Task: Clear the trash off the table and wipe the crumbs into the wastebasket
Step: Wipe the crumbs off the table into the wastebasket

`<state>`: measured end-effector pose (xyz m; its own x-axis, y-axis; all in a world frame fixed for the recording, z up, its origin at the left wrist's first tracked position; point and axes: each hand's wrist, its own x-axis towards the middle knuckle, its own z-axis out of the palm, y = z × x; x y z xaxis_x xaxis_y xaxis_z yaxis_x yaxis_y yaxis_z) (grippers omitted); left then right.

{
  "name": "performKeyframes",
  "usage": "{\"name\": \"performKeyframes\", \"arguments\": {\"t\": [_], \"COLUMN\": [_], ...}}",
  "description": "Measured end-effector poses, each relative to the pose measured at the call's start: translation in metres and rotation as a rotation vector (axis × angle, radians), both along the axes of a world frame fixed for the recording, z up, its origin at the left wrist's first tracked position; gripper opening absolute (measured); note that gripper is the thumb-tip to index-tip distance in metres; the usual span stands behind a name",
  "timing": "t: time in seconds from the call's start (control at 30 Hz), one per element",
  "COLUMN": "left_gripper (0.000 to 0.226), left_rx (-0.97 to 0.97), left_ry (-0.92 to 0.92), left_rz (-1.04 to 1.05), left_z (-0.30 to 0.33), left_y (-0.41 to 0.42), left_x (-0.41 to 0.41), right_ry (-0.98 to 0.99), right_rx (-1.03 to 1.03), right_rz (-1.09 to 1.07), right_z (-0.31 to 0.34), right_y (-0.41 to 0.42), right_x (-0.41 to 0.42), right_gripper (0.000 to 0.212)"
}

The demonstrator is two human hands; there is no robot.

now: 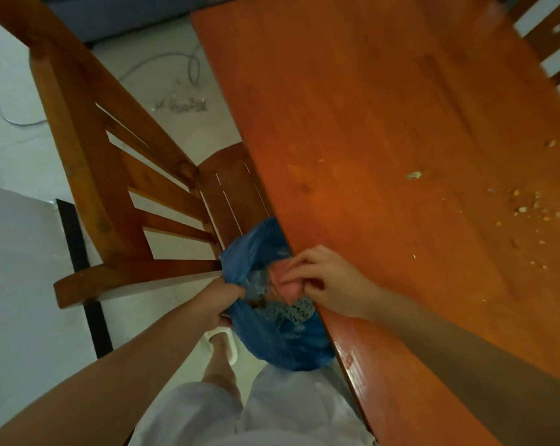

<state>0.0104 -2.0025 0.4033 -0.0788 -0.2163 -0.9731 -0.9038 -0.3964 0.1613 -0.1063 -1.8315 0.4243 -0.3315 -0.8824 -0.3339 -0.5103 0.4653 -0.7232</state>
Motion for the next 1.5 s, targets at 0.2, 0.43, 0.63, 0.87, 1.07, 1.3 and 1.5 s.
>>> {"name": "performKeyframes", "arguments": {"t": [0.2, 0.43, 0.63, 0.87, 1.07, 1.3, 1.5], "left_gripper": [0.033, 0.015, 0.016, 0.023, 0.028, 0.023, 0.016], "left_rx": [0.045, 0.045, -0.047, -0.027, -0.041, -0.066, -0.052], "left_ry": [0.047, 0.045, 0.084, 0.107, 0.109, 0.125, 0.118], "left_rz": [0.044, 0.051, -0.011, 0.028, 0.043, 0.008, -0.036], "left_z": [0.004, 0.002, -0.001, 0.004, 0.005, 0.008, 0.006], "left_y": [0.011, 0.018, 0.025, 0.050, 0.063, 0.079, 0.080], "left_x": [0.004, 0.010, 0.012, 0.021, 0.031, 0.028, 0.030], "right_ry": [0.191, 0.302, 0.026, 0.233, 0.310, 0.052, 0.320], "right_rx": [-0.145, -0.042, -0.176, -0.084, 0.038, -0.254, -0.034], "right_rz": [-0.446, -0.396, -0.189, -1.152, -0.837, -0.564, -1.472], "right_z": [0.013, -0.021, -0.004, -0.006, -0.027, -0.001, -0.008], "right_y": [-0.031, -0.023, 0.025, 0.127, 0.099, 0.082, 0.227], "right_x": [-0.140, -0.044, 0.053, -0.095, -0.001, 0.058, -0.027], "right_gripper": [0.041, 0.034, 0.038, 0.046, 0.039, 0.040, 0.048]}}
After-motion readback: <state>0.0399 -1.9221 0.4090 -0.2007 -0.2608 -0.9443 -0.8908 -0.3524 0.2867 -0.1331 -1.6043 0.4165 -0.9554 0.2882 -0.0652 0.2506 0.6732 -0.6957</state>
